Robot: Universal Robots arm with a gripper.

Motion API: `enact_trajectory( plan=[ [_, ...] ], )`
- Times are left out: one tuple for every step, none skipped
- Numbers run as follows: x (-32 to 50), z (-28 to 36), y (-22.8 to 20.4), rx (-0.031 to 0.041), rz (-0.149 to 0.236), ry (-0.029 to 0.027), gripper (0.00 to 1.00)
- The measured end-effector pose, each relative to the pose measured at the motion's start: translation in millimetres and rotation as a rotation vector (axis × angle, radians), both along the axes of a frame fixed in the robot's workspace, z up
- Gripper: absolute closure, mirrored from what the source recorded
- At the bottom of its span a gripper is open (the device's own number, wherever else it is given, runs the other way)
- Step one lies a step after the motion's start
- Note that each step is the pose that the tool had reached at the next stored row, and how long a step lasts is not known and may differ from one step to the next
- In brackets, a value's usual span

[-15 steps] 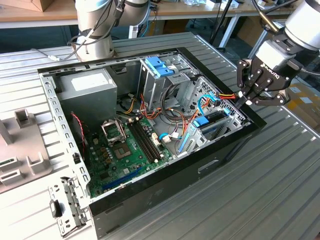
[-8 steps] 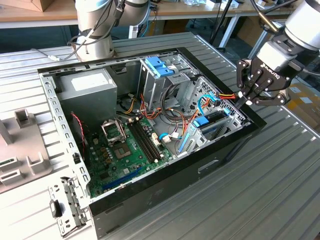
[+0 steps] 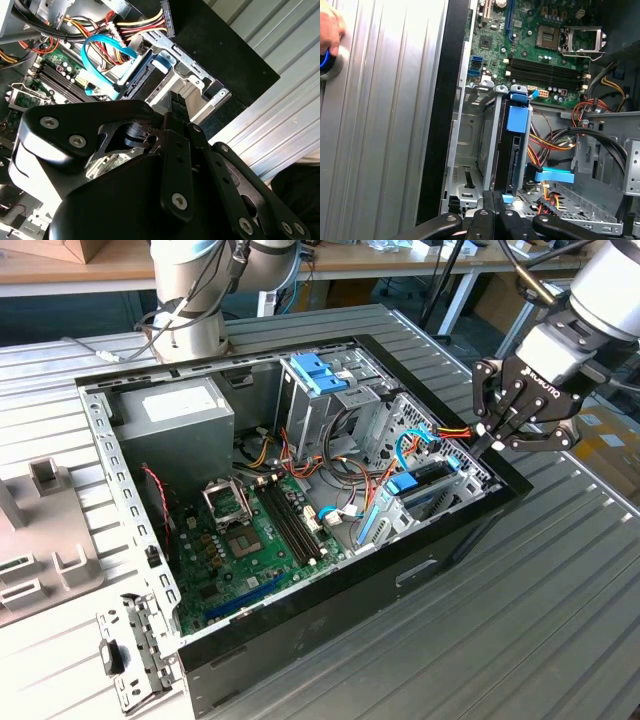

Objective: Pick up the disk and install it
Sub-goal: 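Insert the first disk wire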

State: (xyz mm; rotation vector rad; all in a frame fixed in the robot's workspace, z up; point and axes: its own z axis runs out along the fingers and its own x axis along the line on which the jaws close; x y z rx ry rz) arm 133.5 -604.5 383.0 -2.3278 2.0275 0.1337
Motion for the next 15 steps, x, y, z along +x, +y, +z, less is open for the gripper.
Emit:
enact_trajectory(
  plan=[
    [0.0,0.0,0.0,0.0,0.003,0.0,0.89],
    [0.0,0.0,0.0,0.0,0.006,0.0,0.89],
    [0.0,0.0,0.0,0.0,0.009,0.0,0.89],
    [0.0,0.0,0.0,0.0001,0.012,0.0,0.89],
    [0.0,0.0,0.0,0.0001,0.014,0.0,0.89],
    [0.0,0.0,0.0,0.0,0.017,0.0,0.89],
    [0.0,0.0,0.0,0.0001,0.023,0.0,0.89],
    [0.0,0.0,0.0,0.0,0.026,0.0,0.89],
    [0.0,0.0,0.0,0.0,0.028,0.0,0.89],
    [0.0,0.0,0.0,0.0001,0.032,0.0,0.89],
    [0.0,0.0,0.0,0.0,0.034,0.0,0.89],
    [0.0,0.0,0.0,0.0,0.04,0.0,0.89],
    [0.0,0.0,0.0,0.0,0.046,0.0,0.89],
    [0.0,0.0,0.0,0.0001,0.05,0.0,0.89],
    [0.0,0.0,0.0,0.0001,0.053,0.0,0.89]
  ],
)
